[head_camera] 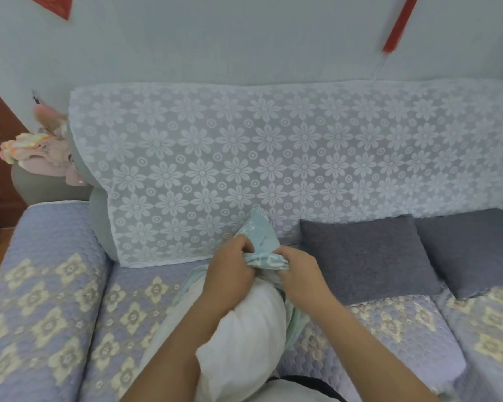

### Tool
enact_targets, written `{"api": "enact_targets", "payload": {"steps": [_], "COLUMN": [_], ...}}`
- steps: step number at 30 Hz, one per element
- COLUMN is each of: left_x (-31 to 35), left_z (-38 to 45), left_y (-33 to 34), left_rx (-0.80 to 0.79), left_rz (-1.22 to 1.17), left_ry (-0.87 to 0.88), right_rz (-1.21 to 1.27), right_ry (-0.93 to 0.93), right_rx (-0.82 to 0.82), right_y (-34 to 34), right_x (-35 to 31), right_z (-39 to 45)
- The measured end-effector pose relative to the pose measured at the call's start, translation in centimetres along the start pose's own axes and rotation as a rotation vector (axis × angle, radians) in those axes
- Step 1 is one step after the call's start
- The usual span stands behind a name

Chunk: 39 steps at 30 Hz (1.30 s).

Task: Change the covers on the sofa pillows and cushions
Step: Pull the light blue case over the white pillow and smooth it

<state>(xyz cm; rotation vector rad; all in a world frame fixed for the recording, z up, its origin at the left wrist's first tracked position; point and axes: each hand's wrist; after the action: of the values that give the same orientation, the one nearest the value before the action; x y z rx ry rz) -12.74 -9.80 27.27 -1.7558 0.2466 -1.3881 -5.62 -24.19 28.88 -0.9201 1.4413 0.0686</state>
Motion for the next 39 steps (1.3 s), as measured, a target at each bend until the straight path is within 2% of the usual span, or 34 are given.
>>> {"api": "enact_targets", "payload": {"steps": [2,4,6,8,11,14,16,24,30,35,37,39], "left_x": [-0.5,-1.1,-1.3,-0.9,-0.5,-0.7,-0.9,-2.0,-1.3,-1.5,-1.6,-2.1], "left_z": [0.5,1.0,1.3,1.3,1.3,1.4,1.5,0.8,0.4,0.2,0.1,-0.6], "left_y": [-1.8,-3.5,-4.5,-4.5,-3.4,-2.6,-2.4,-1.2,-1.0,-1.3,-1.4,-2.2], "left_rx": [-0.291,-0.588,-0.744,-0.790,-0.730,-0.527,-0.452,-0.331,-0.263,-0.313,-0.296,-0.183], "left_rz": [-0.265,-0.629,-0.869,-0.983,-1.020,-0.784,-0.693,-0.582,-0.587,-0.540,-0.519,-0.420], "left_ry": [-0.089,-0.174,-0.229,-0.309,-0.328,-0.192,-0.130,-0.074,-0.008,-0.042,-0.071,-0.155], "right_rz": [0.168,0.402,0.543,0.625,0.845,1.102,1.167,0.945,0.968,1.099,1.080,1.034], "right_ry": [0.144,0.255,0.314,0.337,0.421,0.440,0.438,0.509,0.521,0.484,0.506,0.523], "right_rx": [-0.184,-0.289,-0.375,-0.357,-0.321,-0.444,-0.531,-0.398,-0.535,-0.275,-0.258,-0.272], "right_y": [-1.7,-2.7,-2.7,-2.1,-2.2,-3.0,-3.2,-3.7,-3.5,-2.2,-1.7,-1.7], "right_x": [-0.1,0.2,0.2,-0.1,-0.4,-0.2,-0.3,-2.9,-3.3,-3.2,-3.2,-3.3], "right_z": [0.5,0.5,0.0,-0.2,-0.1,-0.3,-0.4,-1.6,-1.2,-1.2,-1.7,-2.1]}}
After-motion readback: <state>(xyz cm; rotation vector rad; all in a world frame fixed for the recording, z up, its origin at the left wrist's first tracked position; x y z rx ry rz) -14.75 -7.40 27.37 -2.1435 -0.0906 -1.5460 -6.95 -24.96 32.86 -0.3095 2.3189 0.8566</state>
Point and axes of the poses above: each hand's wrist, its own z-axis towards the middle knuckle, its own y-axis out of the palm, x = y × z, and after that the axes turned 8 degrees about z, right-handed
